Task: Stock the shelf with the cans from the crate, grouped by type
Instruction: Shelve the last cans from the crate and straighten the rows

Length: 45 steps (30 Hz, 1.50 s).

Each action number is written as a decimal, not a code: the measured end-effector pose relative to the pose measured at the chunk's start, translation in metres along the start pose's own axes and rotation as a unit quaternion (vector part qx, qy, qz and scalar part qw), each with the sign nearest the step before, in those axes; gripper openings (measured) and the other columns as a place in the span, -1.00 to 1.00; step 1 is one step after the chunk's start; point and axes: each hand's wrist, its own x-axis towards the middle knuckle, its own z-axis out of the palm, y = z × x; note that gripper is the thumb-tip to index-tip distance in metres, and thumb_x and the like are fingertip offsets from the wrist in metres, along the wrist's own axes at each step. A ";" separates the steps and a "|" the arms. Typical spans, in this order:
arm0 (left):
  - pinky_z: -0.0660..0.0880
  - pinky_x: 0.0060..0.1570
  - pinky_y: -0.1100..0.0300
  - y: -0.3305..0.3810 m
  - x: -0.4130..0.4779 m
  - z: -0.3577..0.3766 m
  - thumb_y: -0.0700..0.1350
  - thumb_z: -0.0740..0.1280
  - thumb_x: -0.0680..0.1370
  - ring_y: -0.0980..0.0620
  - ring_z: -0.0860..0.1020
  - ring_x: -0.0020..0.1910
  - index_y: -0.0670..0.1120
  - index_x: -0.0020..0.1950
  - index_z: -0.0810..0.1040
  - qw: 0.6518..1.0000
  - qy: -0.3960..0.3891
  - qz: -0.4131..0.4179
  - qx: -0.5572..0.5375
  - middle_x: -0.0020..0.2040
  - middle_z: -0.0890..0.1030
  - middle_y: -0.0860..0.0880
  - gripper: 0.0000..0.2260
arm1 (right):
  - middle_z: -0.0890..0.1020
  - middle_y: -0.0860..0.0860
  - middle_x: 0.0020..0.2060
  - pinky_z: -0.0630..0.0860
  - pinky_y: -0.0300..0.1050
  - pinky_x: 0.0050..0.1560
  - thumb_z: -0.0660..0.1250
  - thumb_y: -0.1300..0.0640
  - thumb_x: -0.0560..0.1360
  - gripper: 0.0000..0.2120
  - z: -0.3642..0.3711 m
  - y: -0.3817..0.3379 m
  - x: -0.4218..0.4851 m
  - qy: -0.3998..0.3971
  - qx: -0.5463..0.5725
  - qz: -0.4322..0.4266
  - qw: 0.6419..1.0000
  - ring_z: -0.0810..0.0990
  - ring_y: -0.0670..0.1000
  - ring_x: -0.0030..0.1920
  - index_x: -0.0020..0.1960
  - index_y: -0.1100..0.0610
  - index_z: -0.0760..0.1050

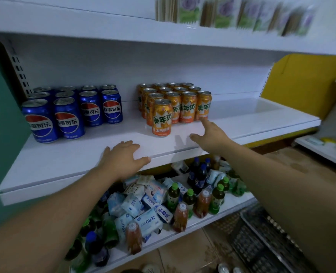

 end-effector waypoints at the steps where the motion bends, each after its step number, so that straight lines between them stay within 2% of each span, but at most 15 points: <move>1: 0.00 0.48 -0.12 0.017 -0.006 0.003 0.32 0.14 0.52 0.01 0.07 0.53 0.06 0.53 0.17 0.999 0.010 0.034 -0.012 0.57 0.10 0.01 -0.35 | 0.17 0.10 0.53 0.27 -0.02 0.37 0.23 -0.15 0.57 -0.26 -0.009 0.010 -0.012 -0.006 -0.016 0.021 1.000 0.25 0.16 0.46 0.59 0.06 -0.05; 4: 0.08 0.48 -0.07 0.082 -0.033 0.027 0.27 0.22 0.52 0.00 0.11 0.52 0.06 0.52 0.19 0.988 -0.012 0.149 -0.048 0.56 0.13 0.01 -0.37 | 0.15 0.11 0.54 0.38 -0.03 0.24 0.21 -0.17 0.58 -0.28 -0.025 0.046 -0.053 -0.033 -0.042 0.082 0.995 0.37 0.17 0.38 0.58 0.07 -0.03; 8: 0.19 0.44 -0.02 0.157 -0.076 0.086 0.25 0.24 0.52 -0.03 0.17 0.50 0.05 0.52 0.18 0.964 -0.140 0.210 -0.081 0.55 0.16 0.01 -0.37 | 0.33 0.09 0.46 0.44 -0.14 -0.09 0.21 -0.17 0.58 -0.31 -0.025 0.101 -0.120 -0.055 -0.053 0.132 0.988 0.53 0.10 0.14 0.57 0.10 0.04; 12: 0.21 0.44 0.02 0.195 -0.108 0.163 0.23 0.29 0.50 -0.03 0.18 0.50 0.02 0.53 0.18 0.935 -0.256 0.229 -0.089 0.55 0.17 -0.01 -0.33 | 0.33 0.14 0.45 0.45 -0.06 0.12 0.21 -0.15 0.59 -0.31 -0.004 0.169 -0.180 -0.104 -0.037 0.223 0.968 0.46 0.15 0.28 0.57 0.11 0.02; 14: 0.29 0.39 0.04 0.206 -0.116 0.197 0.26 0.34 0.41 -0.02 0.30 0.43 0.05 0.46 0.31 0.917 -0.301 0.237 -0.110 0.48 0.31 -0.02 -0.33 | 0.36 0.14 0.43 0.47 -0.06 0.13 0.20 -0.16 0.59 -0.31 0.014 0.209 -0.206 -0.122 -0.037 0.267 0.955 0.48 0.15 0.26 0.57 0.12 0.04; 17: 0.44 0.23 0.02 0.224 -0.117 0.249 0.32 0.32 0.20 0.00 0.50 0.21 0.05 0.26 0.51 0.892 -0.361 0.227 -0.147 0.26 0.54 0.01 -0.31 | 0.36 0.15 0.43 0.42 -0.03 0.28 0.23 -0.15 0.57 -0.34 0.045 0.268 -0.232 -0.136 -0.029 0.334 0.932 0.42 0.15 0.34 0.54 0.12 0.12; 20: 0.47 0.19 0.02 0.236 -0.103 0.310 0.31 0.34 0.18 0.02 0.52 0.19 0.18 0.26 0.46 0.880 -0.399 0.213 -0.147 0.24 0.55 0.08 -0.35 | 0.32 0.17 0.45 0.38 -0.03 0.30 0.24 -0.12 0.58 -0.34 0.075 0.317 -0.239 -0.174 -0.014 0.379 0.909 0.38 0.16 0.38 0.55 0.13 0.10; 22: 0.46 0.18 0.03 0.248 -0.095 0.343 0.25 0.37 0.23 -0.02 0.51 0.20 0.14 0.24 0.47 0.870 -0.425 0.209 -0.138 0.24 0.54 0.04 -0.41 | 0.38 0.18 0.41 0.41 -0.05 0.24 0.25 -0.08 0.58 -0.36 0.099 0.349 -0.238 -0.194 0.001 0.391 0.900 0.42 0.16 0.33 0.54 0.14 0.11; 25: 0.44 0.17 0.04 0.268 -0.078 0.391 0.14 0.39 0.32 -0.05 0.48 0.20 -0.02 0.21 0.50 0.857 -0.457 0.209 -0.118 0.21 0.51 0.00 -0.50 | 0.44 0.18 0.37 0.45 -0.11 0.13 0.26 -0.09 0.57 -0.34 0.149 0.399 -0.228 -0.223 0.015 0.395 0.891 0.49 0.15 0.25 0.54 0.15 0.11; 29: 0.47 0.17 0.04 0.277 -0.059 0.465 0.22 0.34 0.24 0.01 0.51 0.19 0.04 0.21 0.48 0.844 -0.489 0.173 -0.141 0.20 0.53 0.06 -0.43 | 0.40 0.14 0.39 0.43 -0.11 0.15 0.30 -0.09 0.54 -0.33 0.217 0.454 -0.220 -0.259 0.038 0.414 0.872 0.46 0.14 0.29 0.51 0.17 0.16; 31: 0.47 0.13 0.05 0.280 -0.050 0.505 0.19 0.33 0.27 0.01 0.51 0.15 0.04 0.18 0.48 0.836 -0.503 0.165 -0.143 0.16 0.54 0.05 -0.49 | 0.42 0.14 0.37 0.40 -0.11 0.20 0.33 -0.15 0.50 -0.34 0.258 0.484 -0.219 -0.254 0.053 0.424 0.868 0.44 0.16 0.32 0.46 0.16 0.23; 33: 0.45 0.15 0.04 0.280 -0.044 0.532 0.17 0.30 0.27 -0.01 0.49 0.16 0.00 0.17 0.49 0.833 -0.507 0.153 -0.157 0.18 0.53 0.01 -0.48 | 0.30 0.21 0.44 0.35 -0.06 0.29 0.33 -0.11 0.51 -0.29 0.296 0.506 -0.219 -0.269 0.061 0.446 0.851 0.38 0.21 0.37 0.51 0.14 0.13; 36: 0.42 0.19 0.06 0.277 -0.042 0.563 0.01 0.32 0.31 -0.07 0.49 0.20 -0.22 0.17 0.52 0.830 -0.513 0.127 -0.180 0.19 0.55 -0.12 -0.50 | 0.02 0.21 0.52 0.34 0.05 0.35 0.43 -0.04 0.46 -0.15 0.341 0.526 -0.221 -0.307 0.069 0.468 0.826 0.29 0.29 0.41 0.55 0.02 -0.02; 40: 0.28 0.07 0.34 0.273 -0.040 0.577 -0.21 0.44 0.42 -0.09 0.48 0.21 -0.27 0.17 0.55 0.834 -0.513 0.105 -0.172 0.19 0.57 -0.14 -0.65 | 0.37 0.23 0.31 0.50 0.08 0.13 0.40 -0.04 0.47 -0.39 0.367 0.536 -0.219 -0.272 0.050 0.453 0.848 0.49 0.30 0.20 0.40 0.04 0.19; 45: 0.38 0.14 0.22 0.281 -0.027 0.543 -0.10 0.43 0.45 -0.03 0.48 0.23 -0.12 0.26 0.49 0.828 -0.528 0.110 -0.157 0.23 0.54 -0.03 -0.60 | 0.44 0.21 0.25 0.43 0.03 0.10 0.31 -0.17 0.48 -0.41 0.314 0.514 -0.203 -0.220 0.063 0.448 0.864 0.50 0.27 0.19 0.40 0.03 0.24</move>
